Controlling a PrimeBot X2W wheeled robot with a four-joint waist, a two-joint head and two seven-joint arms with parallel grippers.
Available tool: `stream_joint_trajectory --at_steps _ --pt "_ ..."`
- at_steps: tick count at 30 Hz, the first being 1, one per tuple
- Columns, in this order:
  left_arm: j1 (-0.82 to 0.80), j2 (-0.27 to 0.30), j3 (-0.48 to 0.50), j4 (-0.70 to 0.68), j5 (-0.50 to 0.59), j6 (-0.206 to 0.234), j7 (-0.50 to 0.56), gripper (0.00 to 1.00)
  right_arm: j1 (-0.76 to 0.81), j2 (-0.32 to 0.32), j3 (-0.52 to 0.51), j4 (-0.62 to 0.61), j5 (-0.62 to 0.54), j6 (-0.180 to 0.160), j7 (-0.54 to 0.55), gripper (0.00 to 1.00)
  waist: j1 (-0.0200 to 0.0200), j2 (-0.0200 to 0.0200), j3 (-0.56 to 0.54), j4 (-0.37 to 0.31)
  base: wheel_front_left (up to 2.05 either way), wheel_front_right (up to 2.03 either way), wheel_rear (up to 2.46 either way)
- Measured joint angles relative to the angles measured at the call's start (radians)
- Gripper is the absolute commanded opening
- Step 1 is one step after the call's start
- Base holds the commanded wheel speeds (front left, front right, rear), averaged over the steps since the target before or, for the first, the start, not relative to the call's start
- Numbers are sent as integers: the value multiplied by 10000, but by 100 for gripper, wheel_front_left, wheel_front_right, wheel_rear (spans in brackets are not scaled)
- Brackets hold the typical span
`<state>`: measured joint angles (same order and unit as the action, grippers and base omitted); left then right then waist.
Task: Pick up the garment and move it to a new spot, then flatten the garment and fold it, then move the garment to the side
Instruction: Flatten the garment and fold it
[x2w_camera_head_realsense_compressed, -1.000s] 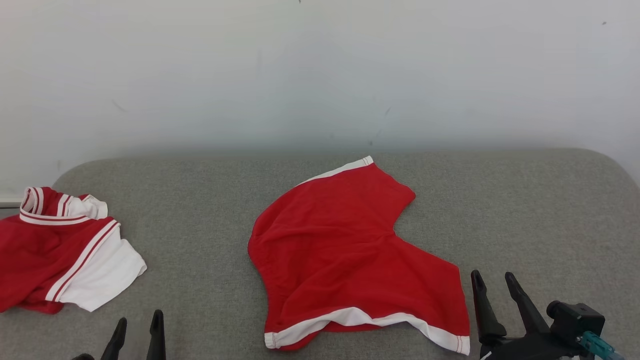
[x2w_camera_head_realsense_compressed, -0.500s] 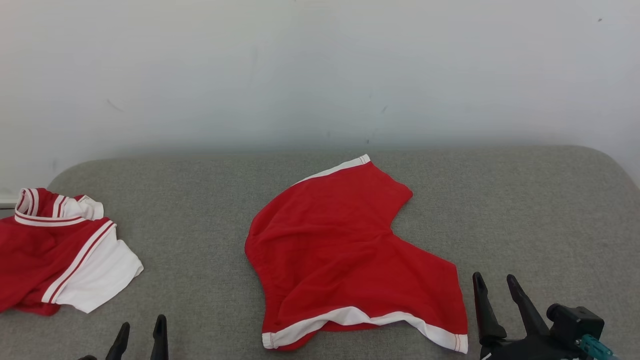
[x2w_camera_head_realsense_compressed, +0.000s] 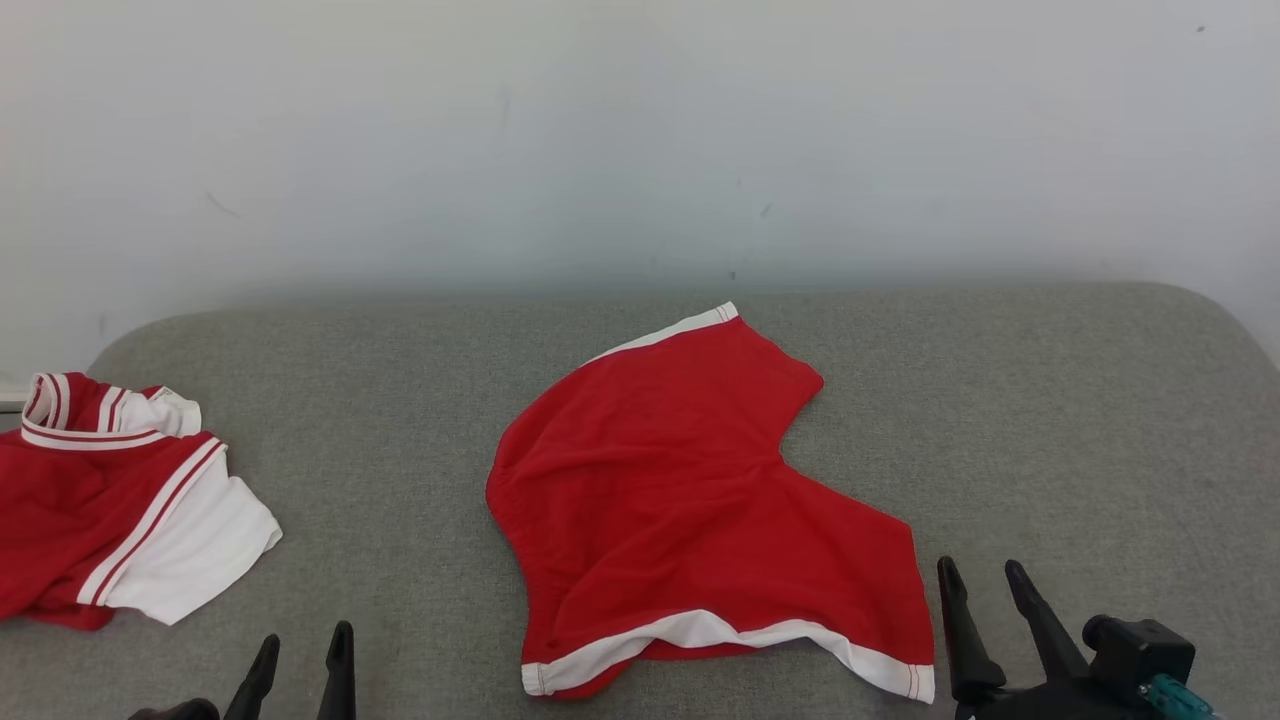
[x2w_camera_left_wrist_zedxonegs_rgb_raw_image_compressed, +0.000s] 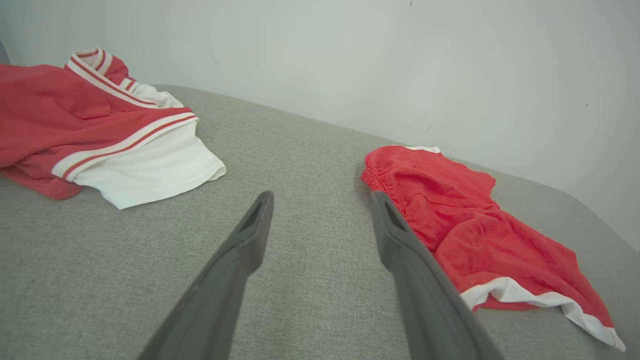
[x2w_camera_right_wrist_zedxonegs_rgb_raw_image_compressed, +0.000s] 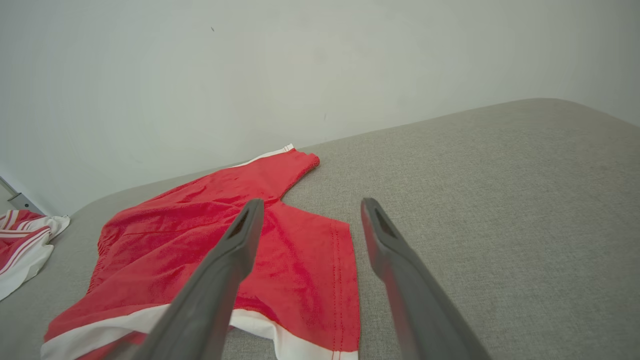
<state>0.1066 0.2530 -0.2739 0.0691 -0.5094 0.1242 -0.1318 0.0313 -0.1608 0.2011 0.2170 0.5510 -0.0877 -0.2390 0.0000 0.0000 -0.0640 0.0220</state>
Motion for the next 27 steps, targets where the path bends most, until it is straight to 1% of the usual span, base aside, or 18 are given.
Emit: stream_joint_trajectory --at_steps 3,8,13,16,19,23,27 --pt "0 -46 -12 -104 105 0 190 100 0 2 153 138 0 46 161 100 0 0 12 -8 0 0 0" --pt "-48 -385 -61 -186 -134 0 865 100 6 23 314 449 42 -2 949 100 0 0 3 0 0 0 0" --pt "-328 -587 -405 514 -368 2 2163 100 12 8 738 706 25 -25 1958 100 0 0 -13 17 0 0 0" --pt "-616 -623 -1062 1126 -660 -19 3392 100 10 8 848 742 6 -105 2443 100 0 0 -6 22 0 0 0" --pt "-996 -815 -1436 1513 -813 -111 4209 100 1 15 819 761 -4 -192 2811 100 0 0 32 23 0 0 0" --pt "-1813 -1116 -1480 1835 -899 -100 4807 100 -162 33 782 886 -123 -280 3250 100 0 0 153 -21 0 0 0" --pt "-2293 -1407 -1498 2128 -1074 -100 5334 100 -355 65 614 1014 -184 -337 3597 100 0 0 282 -84 0 0 0"
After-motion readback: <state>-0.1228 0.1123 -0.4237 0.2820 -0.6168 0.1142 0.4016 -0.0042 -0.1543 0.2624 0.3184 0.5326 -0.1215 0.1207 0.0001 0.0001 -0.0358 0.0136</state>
